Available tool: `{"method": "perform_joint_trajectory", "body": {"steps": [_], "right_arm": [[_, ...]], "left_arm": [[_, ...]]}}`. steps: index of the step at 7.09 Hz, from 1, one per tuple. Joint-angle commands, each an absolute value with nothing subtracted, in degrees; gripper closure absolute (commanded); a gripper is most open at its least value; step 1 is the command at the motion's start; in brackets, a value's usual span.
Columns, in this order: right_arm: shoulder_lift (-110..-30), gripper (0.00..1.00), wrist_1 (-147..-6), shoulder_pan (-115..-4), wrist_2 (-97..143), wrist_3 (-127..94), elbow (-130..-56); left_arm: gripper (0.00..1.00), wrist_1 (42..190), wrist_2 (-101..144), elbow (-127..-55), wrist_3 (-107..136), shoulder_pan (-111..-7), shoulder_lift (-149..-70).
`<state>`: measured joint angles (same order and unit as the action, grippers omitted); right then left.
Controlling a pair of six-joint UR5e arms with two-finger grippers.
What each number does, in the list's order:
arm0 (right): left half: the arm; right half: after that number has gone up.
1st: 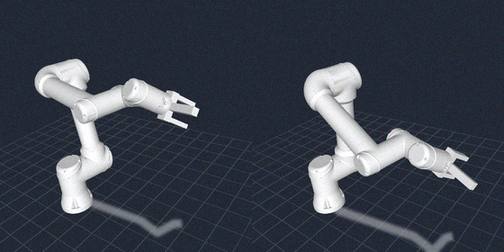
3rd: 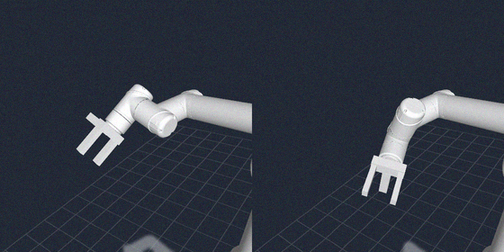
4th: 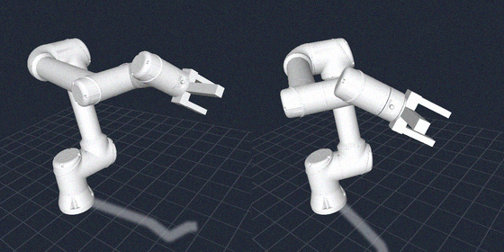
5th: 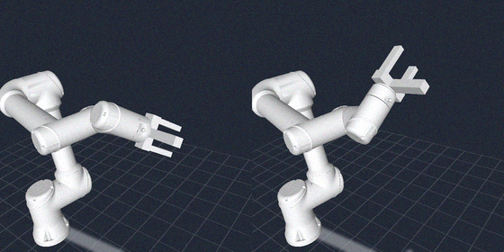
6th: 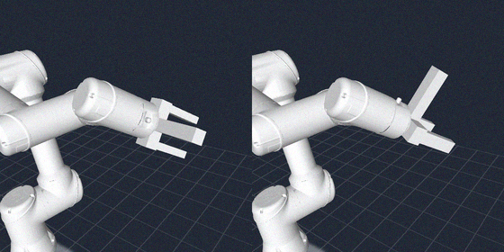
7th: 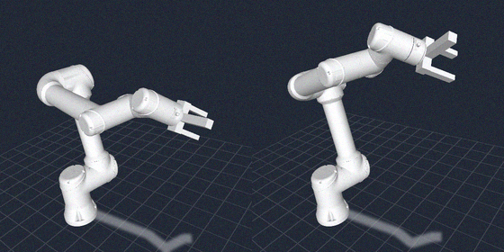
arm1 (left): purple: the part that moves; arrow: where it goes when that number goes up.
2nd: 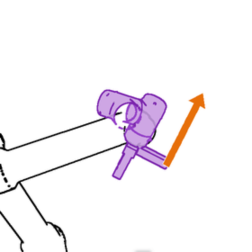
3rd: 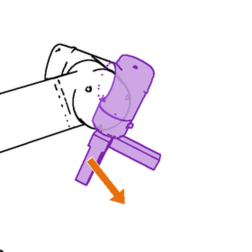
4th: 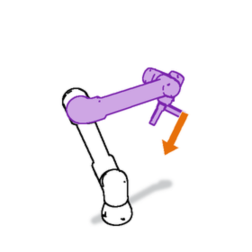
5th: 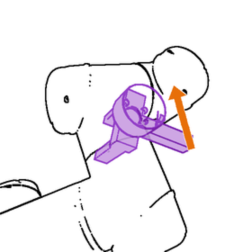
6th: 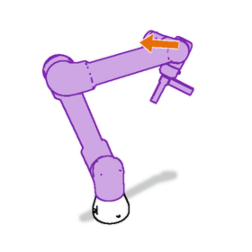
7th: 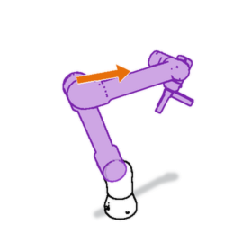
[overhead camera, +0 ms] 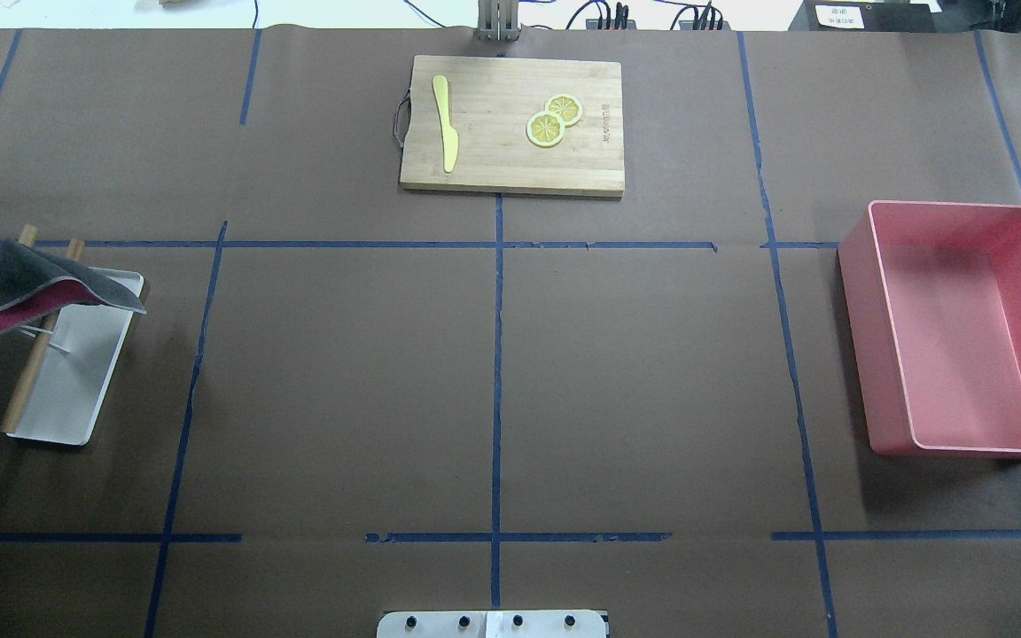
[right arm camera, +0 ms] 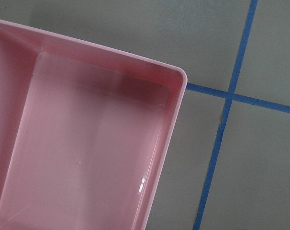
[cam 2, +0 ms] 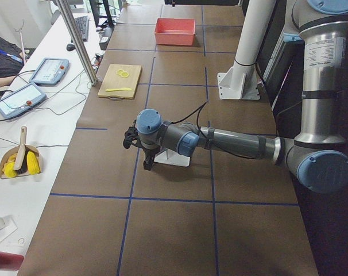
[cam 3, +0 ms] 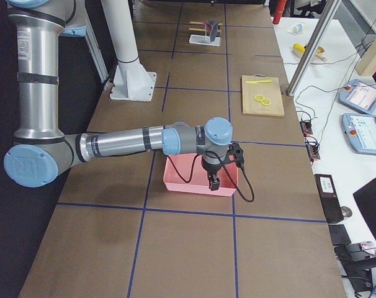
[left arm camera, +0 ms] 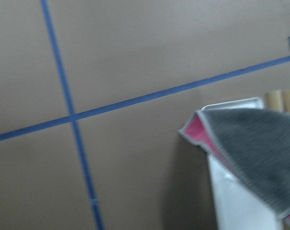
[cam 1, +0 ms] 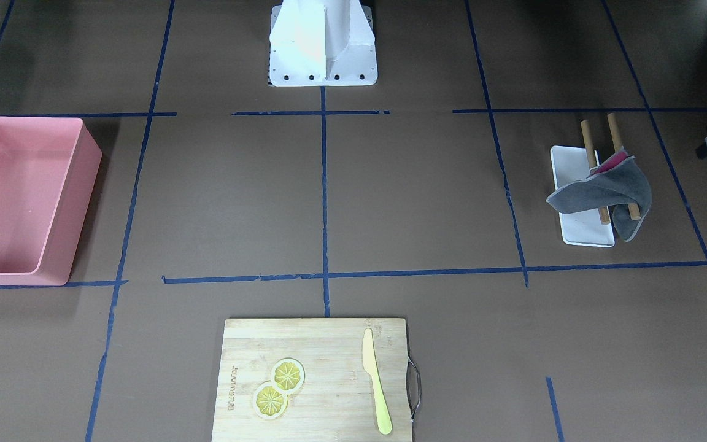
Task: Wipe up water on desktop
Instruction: 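Grasp the grey-and-pink towel with the left gripper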
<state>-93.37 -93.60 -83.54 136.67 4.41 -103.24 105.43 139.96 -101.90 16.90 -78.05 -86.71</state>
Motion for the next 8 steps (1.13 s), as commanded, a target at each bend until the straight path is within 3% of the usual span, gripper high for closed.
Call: {"method": "perform_joint_trajectory", "body": {"steps": [1, 7, 8], "right_arm": [[-93.43, 0.0, -93.6, -83.5, 136.67, 4.31, -103.27], [-93.6, 0.0, -93.6, -83.5, 136.58, 4.39, -103.01], [-93.69, 0.0, -93.6, -83.5, 136.58, 4.39, -103.01]], "left_arm": [[0.0, 107.4, 132.14, -105.19, 30.8, -70.79, -87.36], [0.0, 107.75, 130.96, -105.29, 37.35, -63.73, -88.24], [0.15, 107.75, 130.96, -105.38, 37.35, -63.72, -88.42]]}}
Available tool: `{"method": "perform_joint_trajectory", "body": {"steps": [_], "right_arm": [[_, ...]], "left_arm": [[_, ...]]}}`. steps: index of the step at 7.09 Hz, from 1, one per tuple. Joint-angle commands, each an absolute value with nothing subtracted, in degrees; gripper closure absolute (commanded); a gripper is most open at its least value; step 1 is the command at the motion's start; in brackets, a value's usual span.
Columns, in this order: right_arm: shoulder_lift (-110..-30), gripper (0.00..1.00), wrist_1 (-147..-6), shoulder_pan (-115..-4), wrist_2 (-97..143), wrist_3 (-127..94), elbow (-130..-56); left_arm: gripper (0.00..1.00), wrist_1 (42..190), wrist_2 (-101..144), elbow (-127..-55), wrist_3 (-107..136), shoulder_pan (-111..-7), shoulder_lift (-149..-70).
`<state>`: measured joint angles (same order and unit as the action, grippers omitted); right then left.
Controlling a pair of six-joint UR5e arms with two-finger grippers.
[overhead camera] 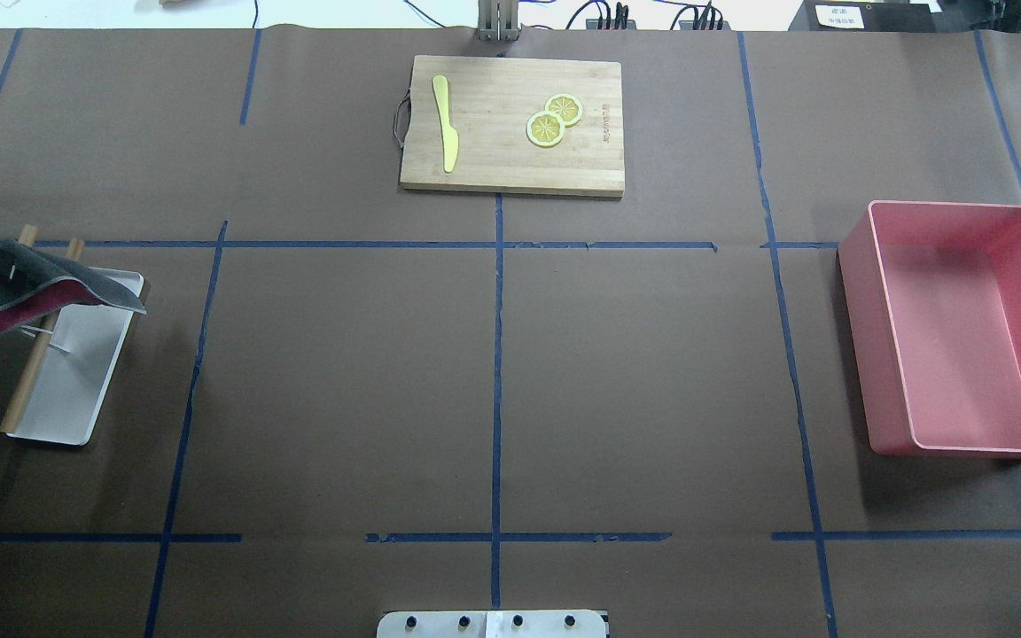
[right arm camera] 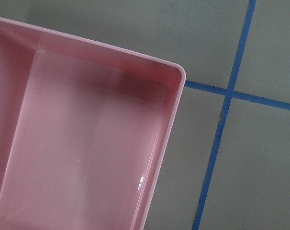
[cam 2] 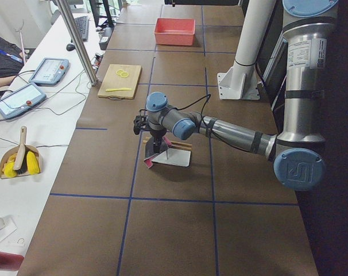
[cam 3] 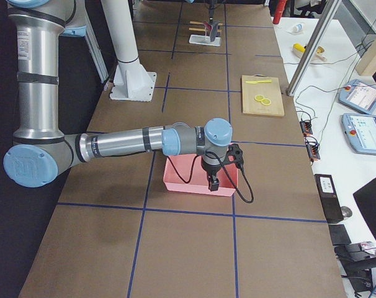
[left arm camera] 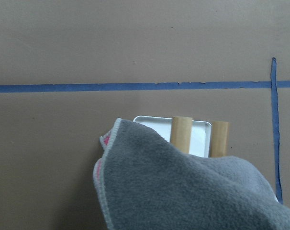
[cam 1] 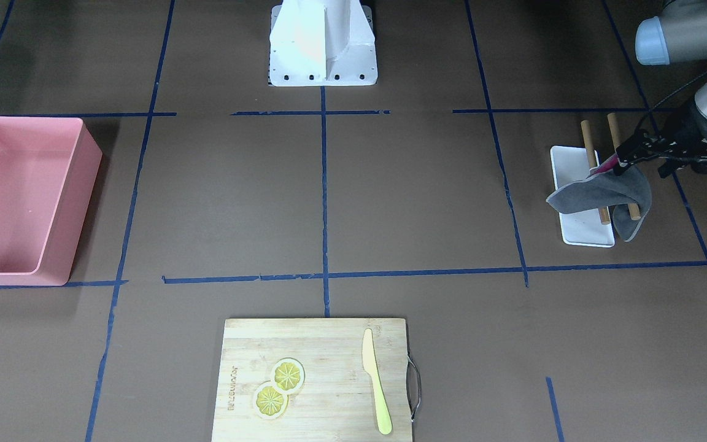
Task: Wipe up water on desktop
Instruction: 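Grasp the grey-and-pink towel with the left gripper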
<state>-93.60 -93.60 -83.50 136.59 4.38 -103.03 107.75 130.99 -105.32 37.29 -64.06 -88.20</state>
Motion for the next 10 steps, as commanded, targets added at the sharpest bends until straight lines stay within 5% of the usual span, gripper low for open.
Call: {"method": "perform_joint_trajectory", "body": {"steps": [1, 4, 5, 10], "right_arm": [[-93.69, 0.0, -93.6, -83.5, 136.58, 4.39, -103.01], [-93.69, 0.0, -93.6, -83.5, 136.58, 4.39, -103.01], [-93.69, 0.0, -93.6, -83.5, 136.58, 4.31, -103.01], [-93.17, 0.0, -93.52, -83.41, 136.76, 4.22, -104.41]], "left_arm": [[0.38, 107.75, 130.96, -105.29, 37.35, -63.63, -88.42], [0.85, 107.67, 130.17, -105.38, 37.35, -63.63, -88.42], [0.93, 107.67, 130.17, -105.55, 37.44, -63.63, -88.42], [1.0, 97.99, 130.43, -111.94, 41.18, -64.42, -88.5]]}}
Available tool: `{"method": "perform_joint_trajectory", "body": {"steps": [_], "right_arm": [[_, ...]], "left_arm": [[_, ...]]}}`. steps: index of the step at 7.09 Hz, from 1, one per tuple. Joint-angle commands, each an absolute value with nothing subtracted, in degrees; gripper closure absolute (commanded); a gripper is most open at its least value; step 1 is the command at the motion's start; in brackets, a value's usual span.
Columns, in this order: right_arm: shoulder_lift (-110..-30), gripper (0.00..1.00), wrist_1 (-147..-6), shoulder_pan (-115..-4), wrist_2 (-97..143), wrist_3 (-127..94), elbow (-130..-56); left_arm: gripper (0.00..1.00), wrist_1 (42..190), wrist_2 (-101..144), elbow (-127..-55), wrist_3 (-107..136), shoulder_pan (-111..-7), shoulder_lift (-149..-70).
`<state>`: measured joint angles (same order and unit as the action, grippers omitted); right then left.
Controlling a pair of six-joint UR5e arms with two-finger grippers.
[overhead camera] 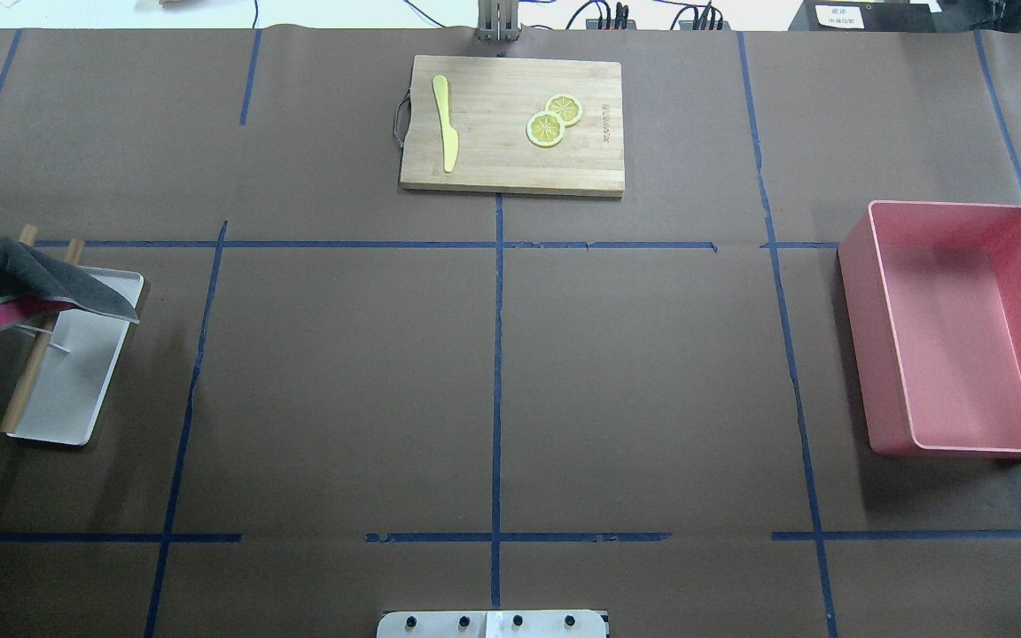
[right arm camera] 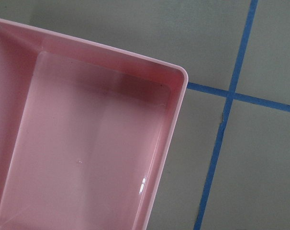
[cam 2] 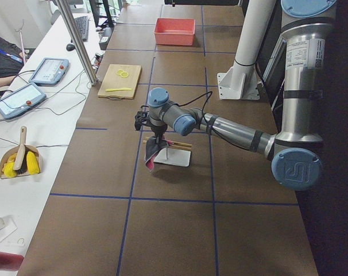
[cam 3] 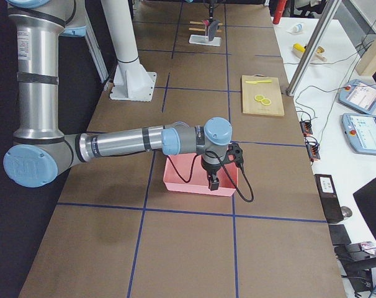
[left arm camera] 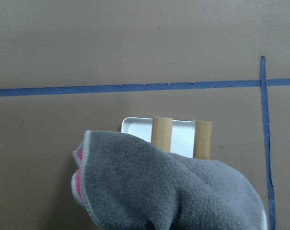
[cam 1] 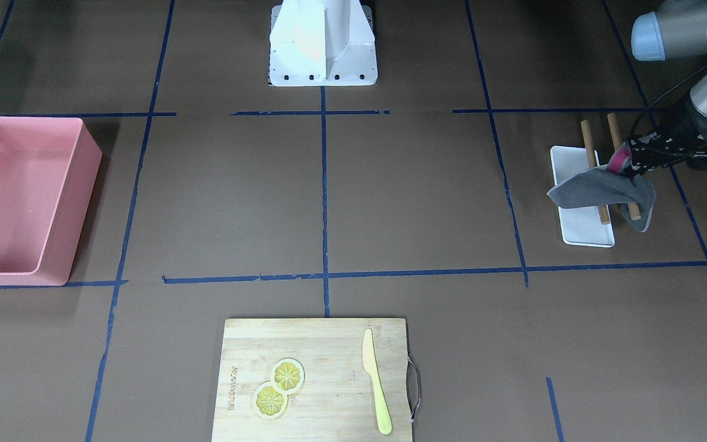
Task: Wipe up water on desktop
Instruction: 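Lift the towel with the left gripper while the right arm reaches toward it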
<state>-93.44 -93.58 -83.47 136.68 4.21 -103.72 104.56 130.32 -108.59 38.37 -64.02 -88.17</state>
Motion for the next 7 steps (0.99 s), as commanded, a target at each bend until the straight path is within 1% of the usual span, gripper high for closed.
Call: {"method": "perform_joint_trajectory", "body": {"steps": [1, 4, 5, 7], "right_arm": [[-93.16, 0.0, -90.12, -83.06, 136.84, 4.31, -105.11], [-93.08, 0.0, -72.65, -75.1, 136.58, 5.27, -104.94], [-90.99, 0.0, -68.25, -71.84, 136.58, 4.84, -104.77], [-86.86, 0.0, -66.98, -69.62, 136.67, 4.22, -105.29]], "left_arm": [[1.0, 93.73, 130.34, -114.76, 52.01, -64.68, -90.68], [1.0, 93.69, 130.78, -116.28, 78.66, -64.16, -98.32], [1.0, 93.69, 130.87, -116.28, 87.19, -63.55, -102.09], [1.0, 93.95, 131.22, -116.28, 100.22, -59.35, -107.72]]}}
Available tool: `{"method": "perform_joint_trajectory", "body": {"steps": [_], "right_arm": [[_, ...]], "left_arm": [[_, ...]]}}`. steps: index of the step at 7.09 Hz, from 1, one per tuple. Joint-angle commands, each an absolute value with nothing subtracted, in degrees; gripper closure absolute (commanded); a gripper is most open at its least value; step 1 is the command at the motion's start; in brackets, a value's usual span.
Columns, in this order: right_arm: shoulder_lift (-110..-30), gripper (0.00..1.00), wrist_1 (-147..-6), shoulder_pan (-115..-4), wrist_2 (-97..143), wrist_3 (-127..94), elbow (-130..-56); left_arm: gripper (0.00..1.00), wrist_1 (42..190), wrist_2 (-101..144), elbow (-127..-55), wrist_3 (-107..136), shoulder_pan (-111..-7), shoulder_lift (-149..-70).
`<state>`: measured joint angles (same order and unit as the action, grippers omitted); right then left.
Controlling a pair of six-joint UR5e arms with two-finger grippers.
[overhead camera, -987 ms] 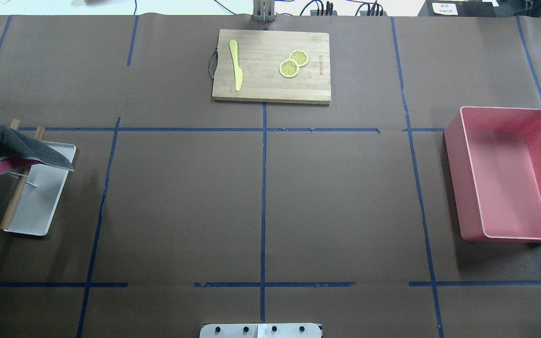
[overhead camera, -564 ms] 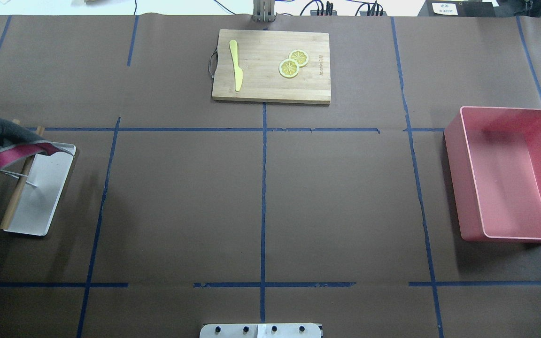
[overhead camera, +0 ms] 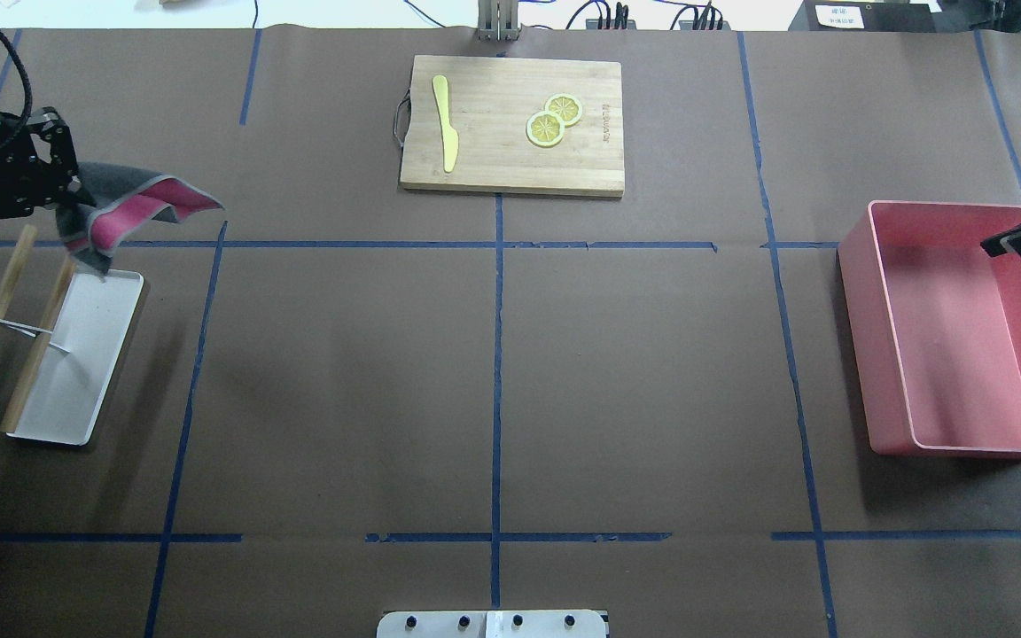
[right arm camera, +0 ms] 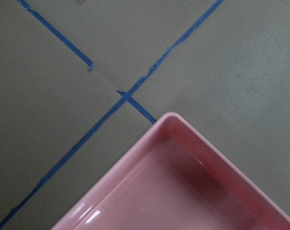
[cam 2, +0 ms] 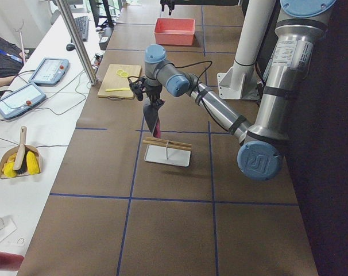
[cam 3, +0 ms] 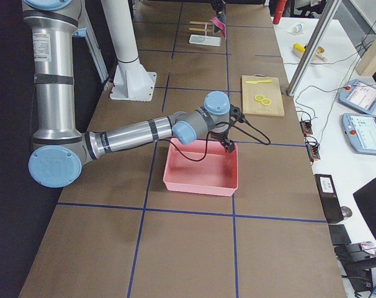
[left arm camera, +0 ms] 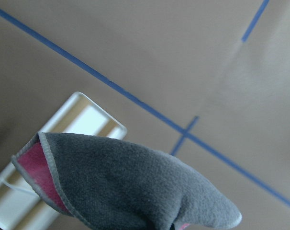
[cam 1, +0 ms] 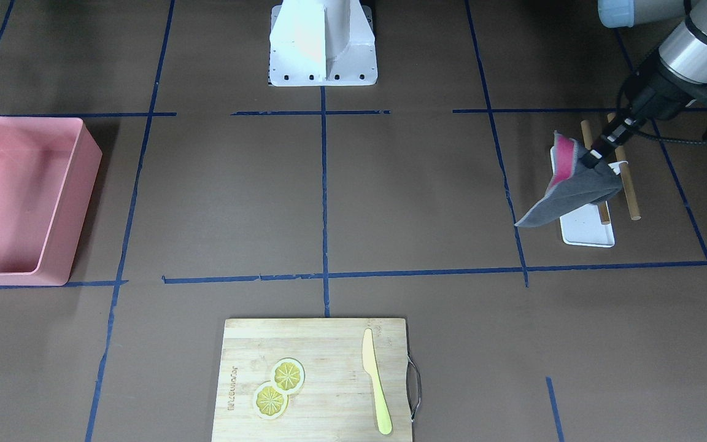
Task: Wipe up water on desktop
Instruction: 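Lift the towel with the left gripper while the right arm reaches toward it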
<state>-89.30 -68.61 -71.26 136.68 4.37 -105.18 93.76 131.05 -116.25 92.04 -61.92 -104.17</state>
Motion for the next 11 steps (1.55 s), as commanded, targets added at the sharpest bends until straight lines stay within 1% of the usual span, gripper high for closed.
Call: {"method": "perform_joint_trajectory", "body": {"steps": [1, 3, 4, 5, 6, 7, 9, 11], "right_arm": [[-83.88, 0.0, -65.75, -67.43, 136.58, 4.13, -105.21], [-76.77, 0.0, -65.74, -61.03, 136.5, 1.95, -105.12], [-71.77, 0.0, -66.0, -56.73, 136.06, -0.94, -104.6], [-67.63, 0.0, -66.35, -54.08, 135.88, -1.14, -103.72], [-66.46, 0.0, -65.75, -52.23, 135.88, -3.32, -104.15], [-63.57, 0.0, -65.74, -49.77, 135.53, -4.21, -103.98], [-60.49, 0.0, -65.66, -45.29, 130.98, -7.46, -104.41], [-59.07, 0.01, -65.65, -41.42, 129.03, -11.66, -105.46]], "left_arm": [[1.0, 94.22, 131.31, -116.37, 104.2, -56.37, -110.97], [1.0, 94.39, 132.89, -116.37, 104.5, -51.96, -116.16], [1.0, 95.96, 132.89, -116.54, 102.24, -50.81, -117.15], [1.0, 97.37, 134.46, -117.85, 95.0, -49.32, -117.16], [1.0, 97.64, 134.99, -118.3, 91.44, -48.7, -117.51], [1.0, 97.65, 134.83, -118.13, 90.62, -46.08, -119.16], [1.0, 97.65, 134.65, -117.43, 90.96, -44.48, -121.71], [1.0, 97.91, 134.56, -115.5, 91.05, -44.21, -122.86]]}}
